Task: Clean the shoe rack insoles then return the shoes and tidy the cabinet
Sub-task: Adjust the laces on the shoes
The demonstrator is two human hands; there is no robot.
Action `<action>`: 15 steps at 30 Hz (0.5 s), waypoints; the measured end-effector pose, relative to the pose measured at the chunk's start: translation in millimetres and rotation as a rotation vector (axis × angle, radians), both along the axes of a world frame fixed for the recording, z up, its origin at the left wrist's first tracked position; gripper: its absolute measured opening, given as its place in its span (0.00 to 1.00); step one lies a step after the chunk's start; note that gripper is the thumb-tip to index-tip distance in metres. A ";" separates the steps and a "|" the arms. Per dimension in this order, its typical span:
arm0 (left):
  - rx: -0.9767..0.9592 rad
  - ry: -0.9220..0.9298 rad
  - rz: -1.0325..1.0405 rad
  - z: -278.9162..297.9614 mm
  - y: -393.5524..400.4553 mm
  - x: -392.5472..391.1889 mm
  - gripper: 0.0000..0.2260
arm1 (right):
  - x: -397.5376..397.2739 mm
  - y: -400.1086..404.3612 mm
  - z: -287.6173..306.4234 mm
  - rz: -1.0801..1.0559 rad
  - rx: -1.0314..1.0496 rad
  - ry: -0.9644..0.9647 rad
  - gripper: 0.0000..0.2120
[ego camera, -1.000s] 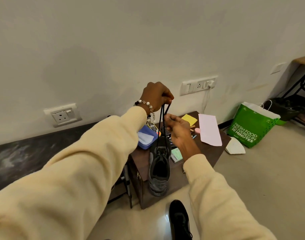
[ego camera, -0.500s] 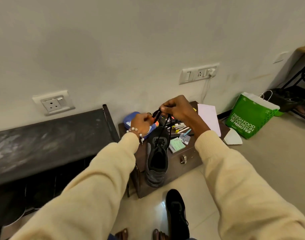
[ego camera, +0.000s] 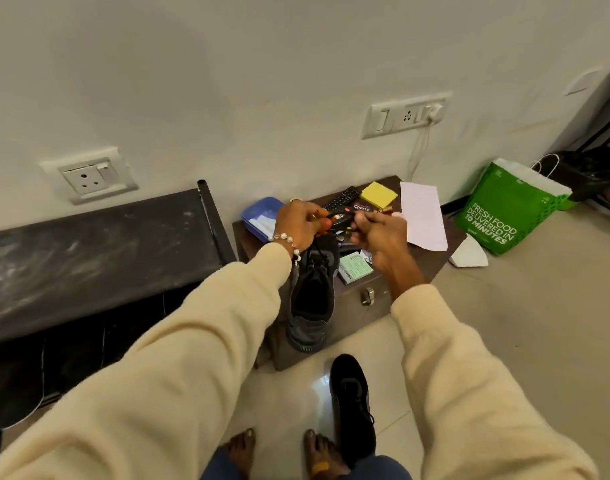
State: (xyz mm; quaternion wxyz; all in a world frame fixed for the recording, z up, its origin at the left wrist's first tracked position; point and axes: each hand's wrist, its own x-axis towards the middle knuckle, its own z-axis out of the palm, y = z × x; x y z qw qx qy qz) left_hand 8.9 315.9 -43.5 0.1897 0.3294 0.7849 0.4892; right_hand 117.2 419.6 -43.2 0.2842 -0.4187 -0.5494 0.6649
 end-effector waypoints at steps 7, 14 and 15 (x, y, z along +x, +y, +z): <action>-0.261 0.430 -0.046 15.5 7.3 -2.2 0.08 | -25.8 -54.5 -61.5 -0.126 -0.221 0.143 0.12; 0.061 -0.141 0.313 -0.8 -6.5 -4.5 0.07 | -36.0 -53.6 -56.0 0.064 -0.129 0.177 0.12; 0.110 -0.274 0.385 -9.6 -11.5 -4.3 0.08 | -33.9 -49.7 -55.2 0.088 -0.102 0.162 0.12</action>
